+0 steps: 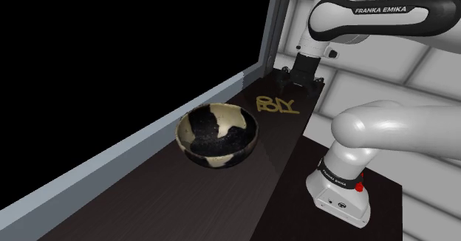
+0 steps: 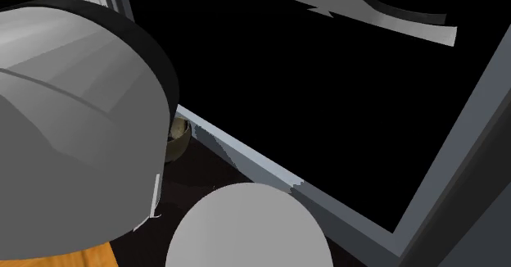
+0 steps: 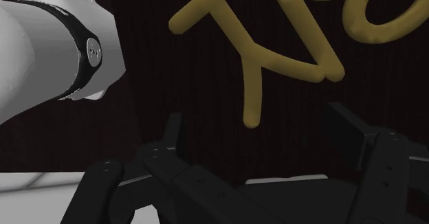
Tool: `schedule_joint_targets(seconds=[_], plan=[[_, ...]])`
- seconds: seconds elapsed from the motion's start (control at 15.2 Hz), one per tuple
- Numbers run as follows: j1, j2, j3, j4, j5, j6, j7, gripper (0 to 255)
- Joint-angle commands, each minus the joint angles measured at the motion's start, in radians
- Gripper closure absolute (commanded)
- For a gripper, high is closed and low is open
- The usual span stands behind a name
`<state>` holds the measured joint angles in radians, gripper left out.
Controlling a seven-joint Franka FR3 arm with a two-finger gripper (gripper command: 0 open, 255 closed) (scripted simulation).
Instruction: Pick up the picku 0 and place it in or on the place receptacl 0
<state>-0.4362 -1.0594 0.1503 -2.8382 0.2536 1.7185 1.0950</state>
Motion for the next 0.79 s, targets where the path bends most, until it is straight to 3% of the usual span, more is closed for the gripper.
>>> schedule_joint_targets(seconds=[0.0,0.73], plan=[[0.0,0.0,0.0,0.0,0.0,0.0,0.0,255],[-0.001,0.0,-0.005,0.026,-0.006,-0.026,0.004,255]])
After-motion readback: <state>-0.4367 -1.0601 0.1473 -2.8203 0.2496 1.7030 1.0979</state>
